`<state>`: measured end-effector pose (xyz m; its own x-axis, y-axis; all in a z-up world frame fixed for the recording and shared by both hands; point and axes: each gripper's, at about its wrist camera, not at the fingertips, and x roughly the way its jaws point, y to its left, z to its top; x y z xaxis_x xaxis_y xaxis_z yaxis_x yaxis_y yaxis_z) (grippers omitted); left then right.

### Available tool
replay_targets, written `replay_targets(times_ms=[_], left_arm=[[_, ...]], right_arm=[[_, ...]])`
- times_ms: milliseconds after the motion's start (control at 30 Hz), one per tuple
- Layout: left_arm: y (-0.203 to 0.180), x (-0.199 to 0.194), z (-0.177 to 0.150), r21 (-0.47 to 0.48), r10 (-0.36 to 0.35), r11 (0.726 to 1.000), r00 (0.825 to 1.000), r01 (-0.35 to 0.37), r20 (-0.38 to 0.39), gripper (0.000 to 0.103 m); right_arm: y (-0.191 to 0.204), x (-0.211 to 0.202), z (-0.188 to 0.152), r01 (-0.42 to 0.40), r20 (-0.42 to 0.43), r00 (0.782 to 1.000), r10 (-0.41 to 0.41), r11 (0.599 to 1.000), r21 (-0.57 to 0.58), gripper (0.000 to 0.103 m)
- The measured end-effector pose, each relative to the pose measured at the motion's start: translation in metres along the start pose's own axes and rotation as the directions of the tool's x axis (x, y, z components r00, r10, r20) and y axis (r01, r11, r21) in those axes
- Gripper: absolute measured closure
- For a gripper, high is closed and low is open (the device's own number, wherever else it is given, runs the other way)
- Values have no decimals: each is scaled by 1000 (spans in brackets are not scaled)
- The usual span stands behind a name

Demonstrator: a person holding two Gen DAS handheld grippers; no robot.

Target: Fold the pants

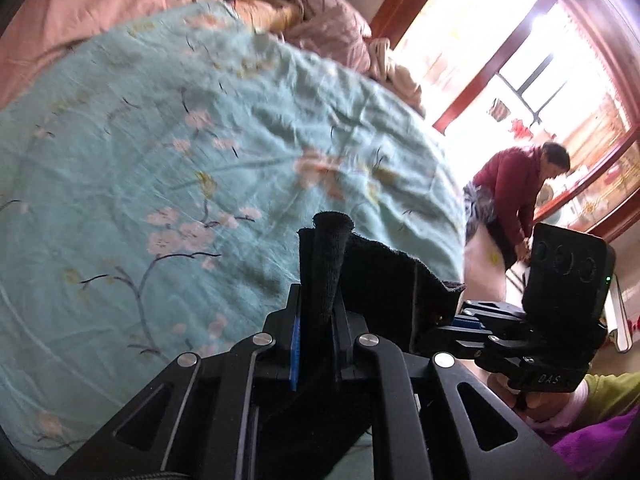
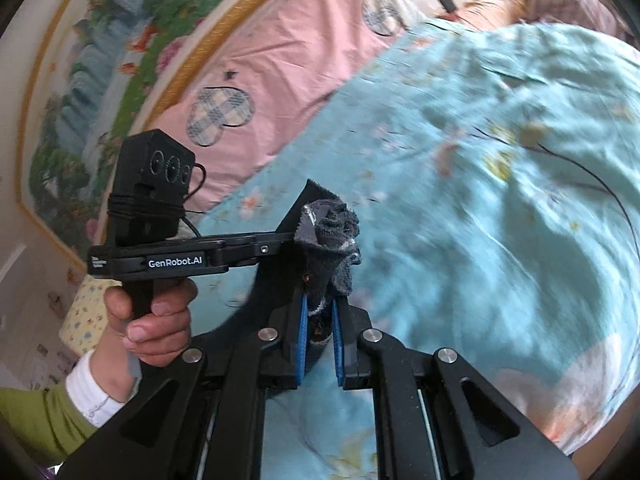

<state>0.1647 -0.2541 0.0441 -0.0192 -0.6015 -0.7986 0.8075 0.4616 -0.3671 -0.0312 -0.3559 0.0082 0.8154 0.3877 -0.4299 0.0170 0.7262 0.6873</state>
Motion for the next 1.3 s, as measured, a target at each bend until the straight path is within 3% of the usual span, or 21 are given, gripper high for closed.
replay_targets(times_ms=[233,633,967,1300], left_arm=[[3,-43,-17,-42,-15,999,995,19,94,93],[33,-109,-81,-173,-35,981,964,83,264,93],[71,-137,-150,-295,1,949,938,108,347,93],[117,-125,-205,-423,31,898,945,116,325,93]], right_arm=[[36,3,3,-109,-6,994,109,992,-63,91],[100,37,-12,-251,-138,964,226,946,-205,91],[136,82,-40,-367,-323,907,272,886,-284,91],[144,135,-70,-390,-467,854,228,876,-284,91]])
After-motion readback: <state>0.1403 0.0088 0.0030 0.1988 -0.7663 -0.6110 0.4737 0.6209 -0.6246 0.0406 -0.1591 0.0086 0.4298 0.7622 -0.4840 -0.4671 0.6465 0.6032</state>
